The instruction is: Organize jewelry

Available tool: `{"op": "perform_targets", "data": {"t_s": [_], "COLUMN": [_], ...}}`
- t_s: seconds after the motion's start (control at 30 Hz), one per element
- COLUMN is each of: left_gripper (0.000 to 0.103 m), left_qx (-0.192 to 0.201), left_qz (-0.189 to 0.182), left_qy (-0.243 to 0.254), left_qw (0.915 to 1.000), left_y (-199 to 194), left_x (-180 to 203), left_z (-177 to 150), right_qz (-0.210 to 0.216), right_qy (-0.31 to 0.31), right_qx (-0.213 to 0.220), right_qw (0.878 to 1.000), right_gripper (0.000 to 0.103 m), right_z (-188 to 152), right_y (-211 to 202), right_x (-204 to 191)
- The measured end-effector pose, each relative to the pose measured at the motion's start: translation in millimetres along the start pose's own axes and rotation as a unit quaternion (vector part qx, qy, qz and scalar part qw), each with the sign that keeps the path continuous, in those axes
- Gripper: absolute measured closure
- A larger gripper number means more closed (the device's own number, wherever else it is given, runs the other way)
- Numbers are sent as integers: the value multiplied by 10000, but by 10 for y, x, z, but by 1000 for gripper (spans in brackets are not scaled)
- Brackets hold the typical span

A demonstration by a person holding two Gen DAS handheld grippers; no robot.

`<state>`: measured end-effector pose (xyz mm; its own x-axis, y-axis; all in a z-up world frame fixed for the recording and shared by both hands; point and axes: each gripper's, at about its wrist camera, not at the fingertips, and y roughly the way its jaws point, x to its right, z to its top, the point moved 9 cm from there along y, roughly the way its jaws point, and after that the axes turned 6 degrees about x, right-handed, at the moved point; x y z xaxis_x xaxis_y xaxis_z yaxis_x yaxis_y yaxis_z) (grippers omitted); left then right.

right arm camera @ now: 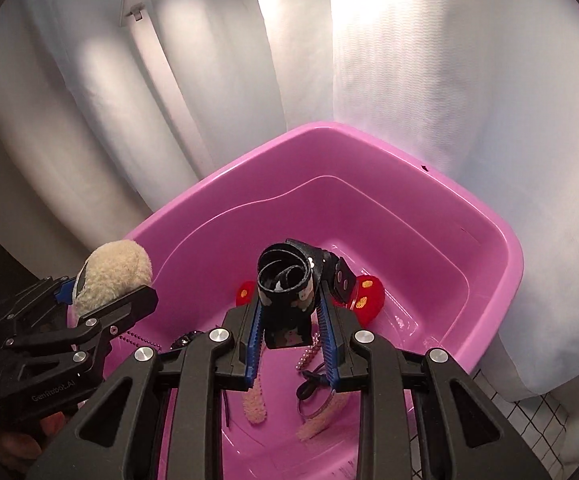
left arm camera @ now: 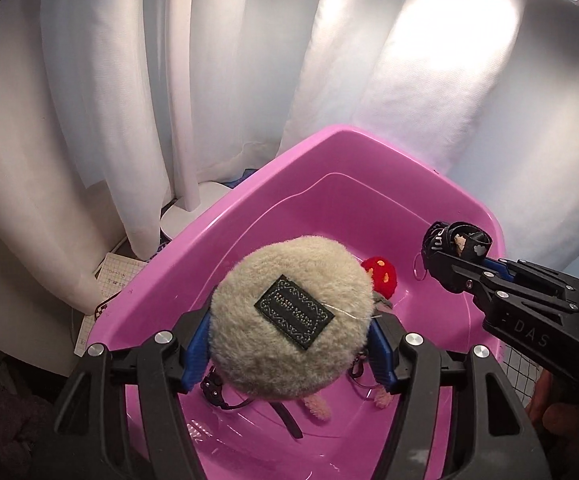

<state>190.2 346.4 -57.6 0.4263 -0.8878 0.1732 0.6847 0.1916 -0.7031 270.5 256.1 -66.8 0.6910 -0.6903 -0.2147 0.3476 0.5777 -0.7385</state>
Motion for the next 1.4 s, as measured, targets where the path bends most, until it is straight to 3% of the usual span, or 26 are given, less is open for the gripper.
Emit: {"op": "perform_targets", "data": {"t_s": [0.13, 0.23, 0.27, 0.3, 0.33, 0.67, 1.4], "left_gripper": [39, 28, 19, 13, 11, 8, 8], "left_qx": [-161, -222, -220, -201, -179, -121, -132], "left_qz": [6, 38, 56, 70, 87, 348, 303], "left_qy": [60, 82, 100, 119, 142, 235, 249], "left_qw": [9999, 9997, 9997, 9997, 9997, 9990, 9991], "left_y": [119, 148, 151, 150, 148, 63, -24], "left_x": [-8, -16, -22, -30, -42, -111, -90], "left_z": [12, 32, 39, 49, 50, 46, -2], "right_qz": [-150, -215, -261, -330, -374, -471, -460], "right_qy": [52, 91, 104, 121, 150, 297, 205], "right_qx": [-122, -197, -213, -191, -144, 17, 13], "right_qw": [9998, 9995, 9994, 9992, 9991, 9984, 9987], "right_gripper": [79, 74, 68, 44, 33, 33, 33], "right_z": [-24, -15, -12, 3, 37, 23, -176], "right_y": [89, 130, 133, 128, 140, -37, -217], "right_x": [59, 92, 106, 123, 136, 196, 37]}}
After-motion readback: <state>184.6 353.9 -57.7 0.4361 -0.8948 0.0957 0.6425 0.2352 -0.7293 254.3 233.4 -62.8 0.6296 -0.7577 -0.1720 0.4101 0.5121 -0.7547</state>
